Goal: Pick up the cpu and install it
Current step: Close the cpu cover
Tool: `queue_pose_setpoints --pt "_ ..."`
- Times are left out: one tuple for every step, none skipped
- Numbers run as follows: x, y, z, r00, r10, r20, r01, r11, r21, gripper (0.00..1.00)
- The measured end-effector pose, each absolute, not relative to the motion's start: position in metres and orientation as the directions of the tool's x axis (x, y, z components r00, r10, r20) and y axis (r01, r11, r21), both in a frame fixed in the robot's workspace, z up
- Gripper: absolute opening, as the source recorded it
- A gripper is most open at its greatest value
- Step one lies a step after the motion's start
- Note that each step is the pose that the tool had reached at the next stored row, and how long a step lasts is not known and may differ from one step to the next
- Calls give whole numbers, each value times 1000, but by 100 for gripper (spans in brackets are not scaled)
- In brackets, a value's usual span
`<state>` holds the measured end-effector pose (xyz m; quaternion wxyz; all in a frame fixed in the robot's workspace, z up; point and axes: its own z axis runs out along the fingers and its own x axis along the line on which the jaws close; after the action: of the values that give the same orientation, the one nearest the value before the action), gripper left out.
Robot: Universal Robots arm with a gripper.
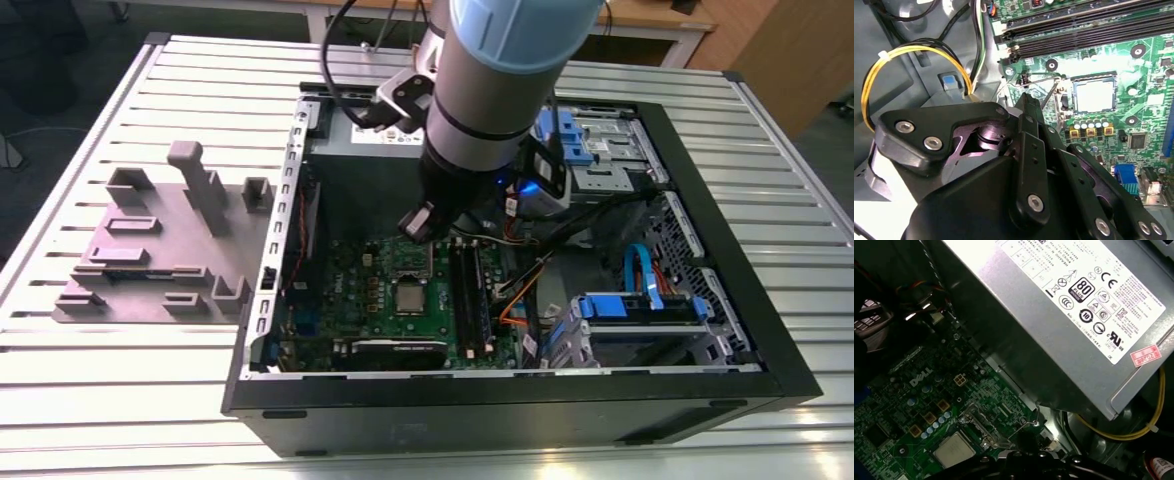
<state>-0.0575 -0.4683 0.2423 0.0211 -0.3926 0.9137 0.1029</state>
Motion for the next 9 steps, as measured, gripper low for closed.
queue_pose_setpoints --pt "-58 -470 242 -691 -713 -119 -722 670 172 11" --pt "-58 -471 242 -691 -713 -119 -722 670 171 11" --pt "-58 -472 242 -690 -713 -119 -722 670 171 11" --pt "-59 -474 242 -690 -713 -119 -722 670 171 11" --pt "-59 -475 242 -690 -713 -119 -722 670 172 11" --pt "-59 -476 242 -690 -713 -120 -722 670 172 11" --pt "-59 -478 242 -690 -714 -119 -722 670 171 11" --pt "-59 -479 242 -690 -714 -119 -722 670 172 11" --pt "-59 -481 242 -690 -714 -119 -722 670 171 11"
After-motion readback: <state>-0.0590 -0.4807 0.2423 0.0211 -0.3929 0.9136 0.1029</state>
